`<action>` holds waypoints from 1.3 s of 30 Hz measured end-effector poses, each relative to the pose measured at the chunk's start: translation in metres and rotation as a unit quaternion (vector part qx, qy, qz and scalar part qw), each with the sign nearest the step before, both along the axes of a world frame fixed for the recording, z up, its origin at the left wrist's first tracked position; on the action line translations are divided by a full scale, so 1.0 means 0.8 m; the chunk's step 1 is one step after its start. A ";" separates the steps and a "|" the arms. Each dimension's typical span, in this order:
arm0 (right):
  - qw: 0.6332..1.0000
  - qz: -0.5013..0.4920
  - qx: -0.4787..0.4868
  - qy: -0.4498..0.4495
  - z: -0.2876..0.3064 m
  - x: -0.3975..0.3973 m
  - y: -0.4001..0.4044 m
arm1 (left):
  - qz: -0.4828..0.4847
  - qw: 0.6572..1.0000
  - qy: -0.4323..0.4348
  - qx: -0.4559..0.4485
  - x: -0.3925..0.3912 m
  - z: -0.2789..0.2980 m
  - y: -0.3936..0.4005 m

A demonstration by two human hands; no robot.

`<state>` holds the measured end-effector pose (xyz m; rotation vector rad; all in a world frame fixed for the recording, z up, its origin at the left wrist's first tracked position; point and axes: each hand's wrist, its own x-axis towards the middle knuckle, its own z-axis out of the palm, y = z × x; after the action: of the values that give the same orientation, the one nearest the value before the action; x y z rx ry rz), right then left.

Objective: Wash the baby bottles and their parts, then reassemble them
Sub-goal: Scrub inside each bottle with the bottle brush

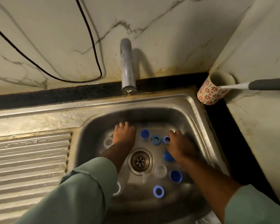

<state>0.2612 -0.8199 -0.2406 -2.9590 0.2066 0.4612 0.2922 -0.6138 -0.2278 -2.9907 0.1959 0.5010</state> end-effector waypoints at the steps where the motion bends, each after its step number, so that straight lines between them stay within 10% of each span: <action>1: 1.000 0.020 -0.006 -0.003 0.016 -0.006 -0.002 | 0.004 1.000 -0.010 -0.012 -0.007 0.012 -0.001; 12: 0.948 0.198 -0.198 -0.151 0.273 -0.028 -0.035 | -0.037 0.982 -0.063 -0.175 -0.044 0.153 -0.106; 19: 0.827 0.161 -0.539 -0.002 0.371 -0.005 -0.072 | -0.085 0.970 -0.136 -0.185 -0.028 0.245 -0.190; 33: 0.889 0.137 -0.410 -0.151 0.532 -0.050 -0.052 | -0.001 0.977 -0.031 -0.212 -0.048 0.190 -0.124; 39: 0.927 0.197 -0.248 -0.202 0.478 -0.102 -0.023 | 0.083 0.989 -0.011 -0.125 -0.069 0.133 -0.007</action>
<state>0.1795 -0.8383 0.1418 -3.5078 -0.3821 -0.2173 0.2368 -0.6191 -0.1216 -3.2755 0.0067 0.4913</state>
